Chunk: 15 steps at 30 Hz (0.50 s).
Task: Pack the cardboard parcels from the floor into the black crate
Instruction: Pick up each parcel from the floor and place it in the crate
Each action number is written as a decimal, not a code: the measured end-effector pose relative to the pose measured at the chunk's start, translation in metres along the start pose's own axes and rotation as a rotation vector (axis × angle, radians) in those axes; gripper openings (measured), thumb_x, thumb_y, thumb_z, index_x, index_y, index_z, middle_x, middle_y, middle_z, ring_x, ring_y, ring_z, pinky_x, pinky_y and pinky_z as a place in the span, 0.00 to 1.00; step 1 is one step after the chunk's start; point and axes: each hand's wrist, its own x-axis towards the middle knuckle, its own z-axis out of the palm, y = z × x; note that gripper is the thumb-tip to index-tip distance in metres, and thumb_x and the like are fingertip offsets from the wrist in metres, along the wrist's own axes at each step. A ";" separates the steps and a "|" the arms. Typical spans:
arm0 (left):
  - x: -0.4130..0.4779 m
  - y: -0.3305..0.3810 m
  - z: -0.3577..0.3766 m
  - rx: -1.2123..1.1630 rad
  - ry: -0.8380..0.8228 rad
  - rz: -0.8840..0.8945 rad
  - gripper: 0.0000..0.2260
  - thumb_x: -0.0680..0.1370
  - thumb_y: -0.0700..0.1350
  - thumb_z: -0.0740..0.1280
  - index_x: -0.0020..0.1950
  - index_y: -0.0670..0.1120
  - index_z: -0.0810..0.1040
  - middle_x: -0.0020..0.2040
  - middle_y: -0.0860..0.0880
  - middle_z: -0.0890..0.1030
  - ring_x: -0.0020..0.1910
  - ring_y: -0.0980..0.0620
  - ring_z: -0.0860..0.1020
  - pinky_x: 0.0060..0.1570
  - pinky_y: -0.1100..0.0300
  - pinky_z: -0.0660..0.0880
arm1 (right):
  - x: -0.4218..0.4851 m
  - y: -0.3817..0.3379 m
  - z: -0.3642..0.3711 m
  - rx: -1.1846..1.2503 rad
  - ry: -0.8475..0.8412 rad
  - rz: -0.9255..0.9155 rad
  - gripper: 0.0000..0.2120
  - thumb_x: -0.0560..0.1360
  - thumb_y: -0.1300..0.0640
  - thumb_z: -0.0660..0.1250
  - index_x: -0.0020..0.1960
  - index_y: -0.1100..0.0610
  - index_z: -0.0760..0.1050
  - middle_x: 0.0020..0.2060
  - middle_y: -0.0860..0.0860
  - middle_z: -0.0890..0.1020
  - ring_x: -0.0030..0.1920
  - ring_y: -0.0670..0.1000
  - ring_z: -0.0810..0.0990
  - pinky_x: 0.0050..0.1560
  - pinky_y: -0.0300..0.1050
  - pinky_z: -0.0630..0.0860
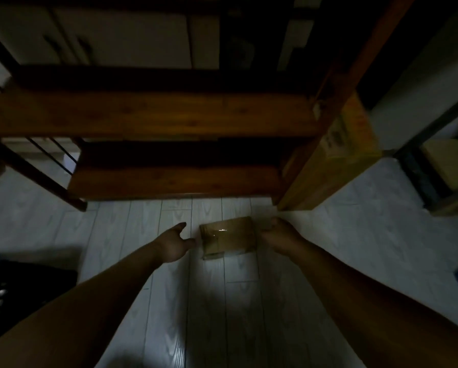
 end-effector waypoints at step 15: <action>0.150 -0.057 0.103 -0.484 -0.062 -0.025 0.20 0.78 0.42 0.64 0.69 0.43 0.65 0.56 0.45 0.76 0.47 0.52 0.75 0.43 0.60 0.71 | 0.160 0.105 0.126 0.326 0.029 0.067 0.19 0.78 0.60 0.65 0.67 0.57 0.68 0.59 0.57 0.77 0.54 0.53 0.77 0.42 0.38 0.72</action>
